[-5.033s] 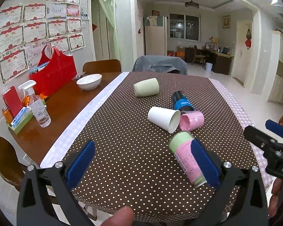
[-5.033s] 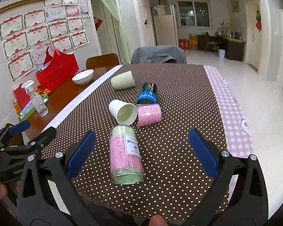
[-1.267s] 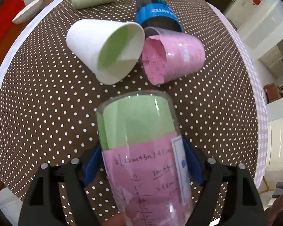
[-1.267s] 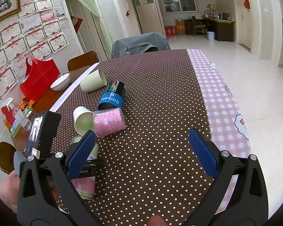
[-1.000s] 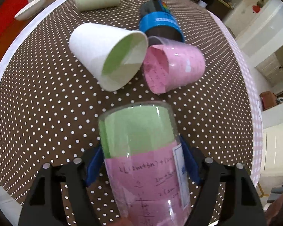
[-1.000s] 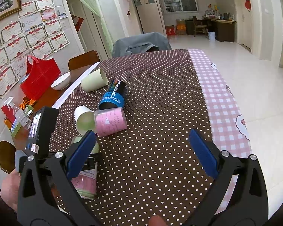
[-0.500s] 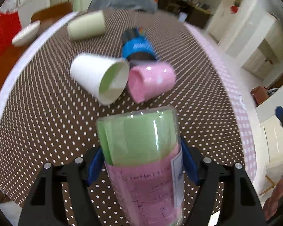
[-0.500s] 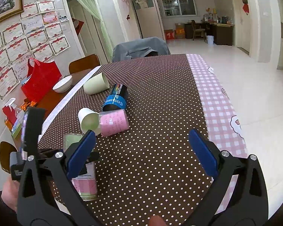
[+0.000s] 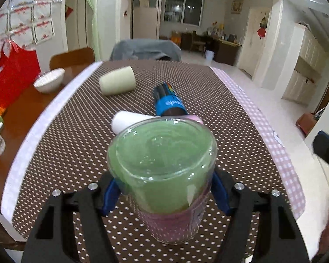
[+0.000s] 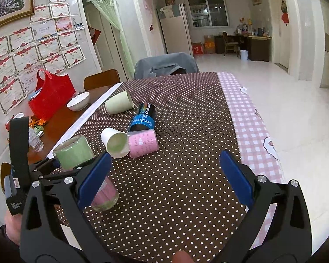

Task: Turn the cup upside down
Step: 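Lift the canister with the left gripper and rotate it green lid up, then lower the upright canister onto the runner and open the left gripper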

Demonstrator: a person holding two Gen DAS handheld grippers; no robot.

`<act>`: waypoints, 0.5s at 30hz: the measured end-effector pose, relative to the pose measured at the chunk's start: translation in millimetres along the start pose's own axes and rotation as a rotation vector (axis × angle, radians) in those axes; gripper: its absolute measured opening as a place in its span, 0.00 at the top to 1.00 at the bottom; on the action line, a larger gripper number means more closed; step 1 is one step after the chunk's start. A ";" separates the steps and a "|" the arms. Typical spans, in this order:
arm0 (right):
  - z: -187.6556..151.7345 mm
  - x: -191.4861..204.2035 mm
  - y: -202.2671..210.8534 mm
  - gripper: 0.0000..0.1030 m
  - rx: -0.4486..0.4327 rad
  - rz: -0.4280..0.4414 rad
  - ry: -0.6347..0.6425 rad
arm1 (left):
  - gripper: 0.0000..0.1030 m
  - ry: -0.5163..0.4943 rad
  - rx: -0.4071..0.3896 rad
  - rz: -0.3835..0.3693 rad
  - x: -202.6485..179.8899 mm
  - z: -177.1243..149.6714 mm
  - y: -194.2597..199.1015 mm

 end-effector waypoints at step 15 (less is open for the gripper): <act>3.5 27.8 19.3 0.06 -0.044 -0.025 0.060 | 0.33 -0.058 -0.169 0.082 11.8 -15.4 -13.8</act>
Point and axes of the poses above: each gripper's, at about its wrist camera, not at the fingertips, and y roughly against the way its jaws point, x to its left, z to its top, the point moved 4 cm from there along -y, roughly the way its jaws point, and after that the axes turned 6 degrees about y, right-handed, at the moved point
